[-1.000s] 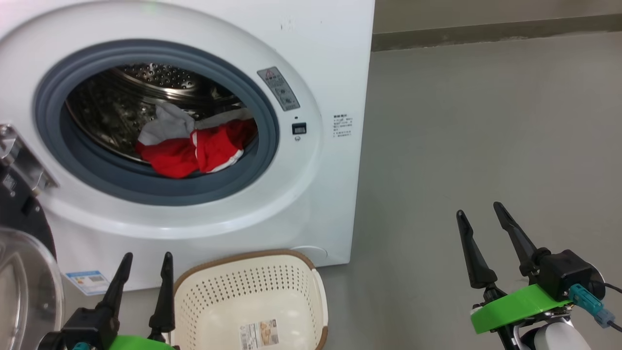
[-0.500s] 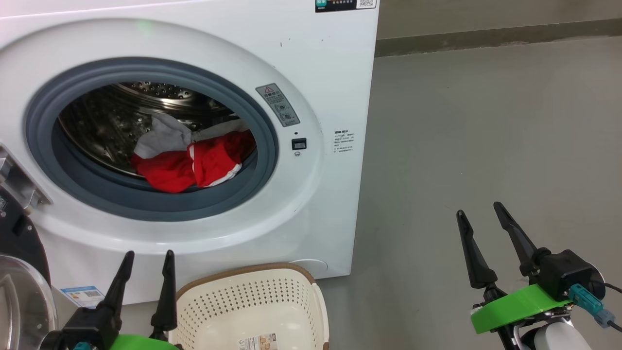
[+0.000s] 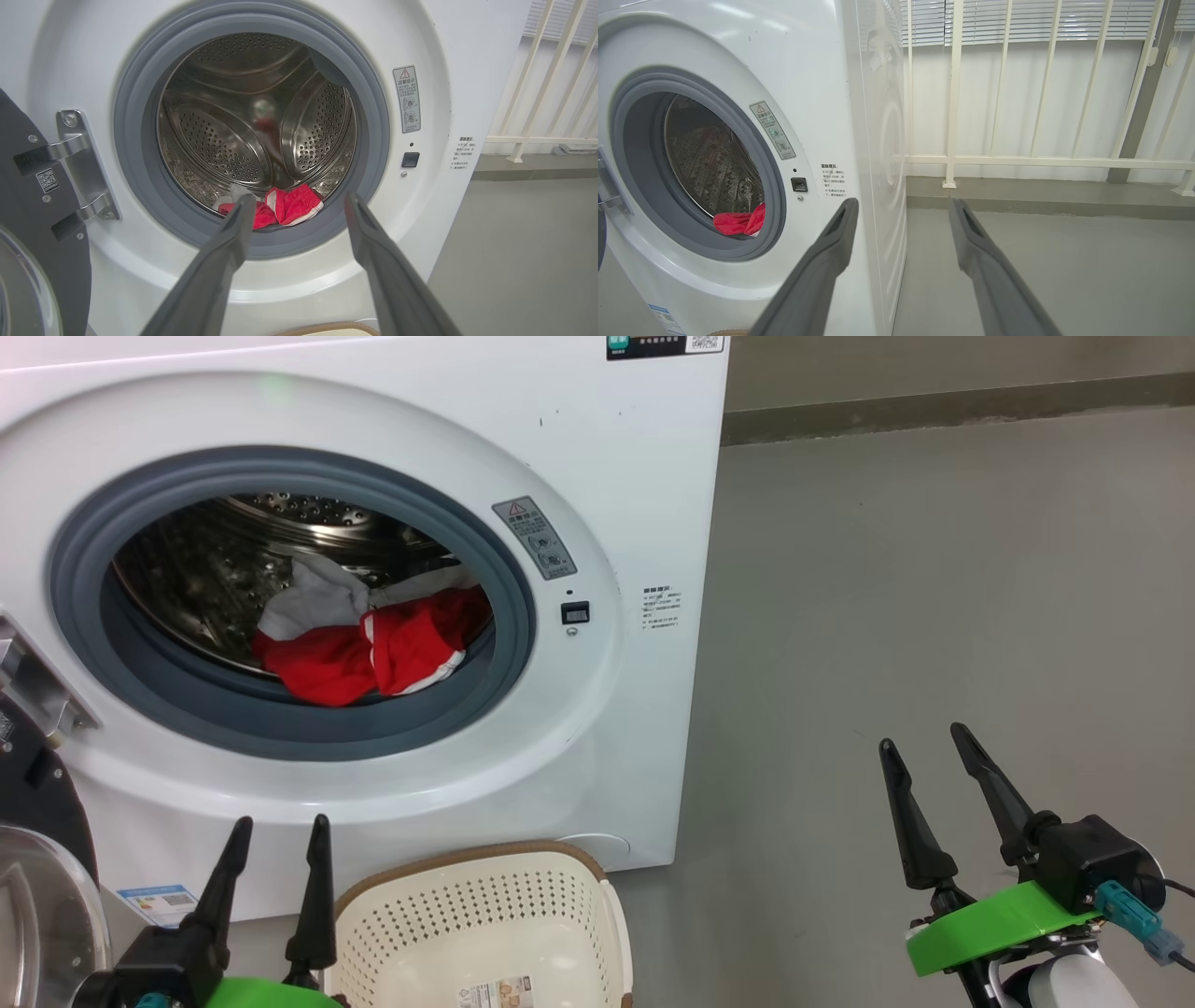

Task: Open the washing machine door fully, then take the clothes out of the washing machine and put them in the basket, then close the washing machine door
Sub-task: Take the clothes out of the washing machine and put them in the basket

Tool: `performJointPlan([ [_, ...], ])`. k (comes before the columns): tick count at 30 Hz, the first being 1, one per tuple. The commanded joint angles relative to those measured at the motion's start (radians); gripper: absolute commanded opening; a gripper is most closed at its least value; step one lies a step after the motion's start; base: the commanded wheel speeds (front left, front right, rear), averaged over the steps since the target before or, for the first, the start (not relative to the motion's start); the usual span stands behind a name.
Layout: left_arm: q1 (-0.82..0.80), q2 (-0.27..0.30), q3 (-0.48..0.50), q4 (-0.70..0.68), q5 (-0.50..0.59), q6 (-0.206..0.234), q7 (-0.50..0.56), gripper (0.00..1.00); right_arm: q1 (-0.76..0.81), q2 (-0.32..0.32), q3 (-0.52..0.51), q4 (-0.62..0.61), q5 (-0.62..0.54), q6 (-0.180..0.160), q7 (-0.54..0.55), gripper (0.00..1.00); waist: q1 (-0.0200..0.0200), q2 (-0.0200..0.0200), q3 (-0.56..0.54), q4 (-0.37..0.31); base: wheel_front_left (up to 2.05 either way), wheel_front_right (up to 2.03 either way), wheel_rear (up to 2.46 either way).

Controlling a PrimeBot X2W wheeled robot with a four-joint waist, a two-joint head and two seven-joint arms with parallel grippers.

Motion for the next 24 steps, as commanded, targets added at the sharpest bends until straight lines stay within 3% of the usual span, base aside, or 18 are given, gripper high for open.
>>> performJointPlan([
  [1, -0.021, 0.011, 0.038, -0.028, 0.004, -0.003, -0.005, 1.0, -0.013, -0.01, 0.023, -0.026, 0.004, 0.006, -0.006, 1.0, 0.0, 0.0, 0.0, 0.0, 0.0, 0.0, 0.0],
  [24, -0.052, 0.006, 0.033, -0.005, 0.012, 0.0, -0.005, 1.0, -0.009, -0.009, 0.015, -0.029, 0.005, 0.006, -0.006, 1.0, 0.0, 0.0, 0.027, 0.021, 0.0, 0.0, 0.0],
])
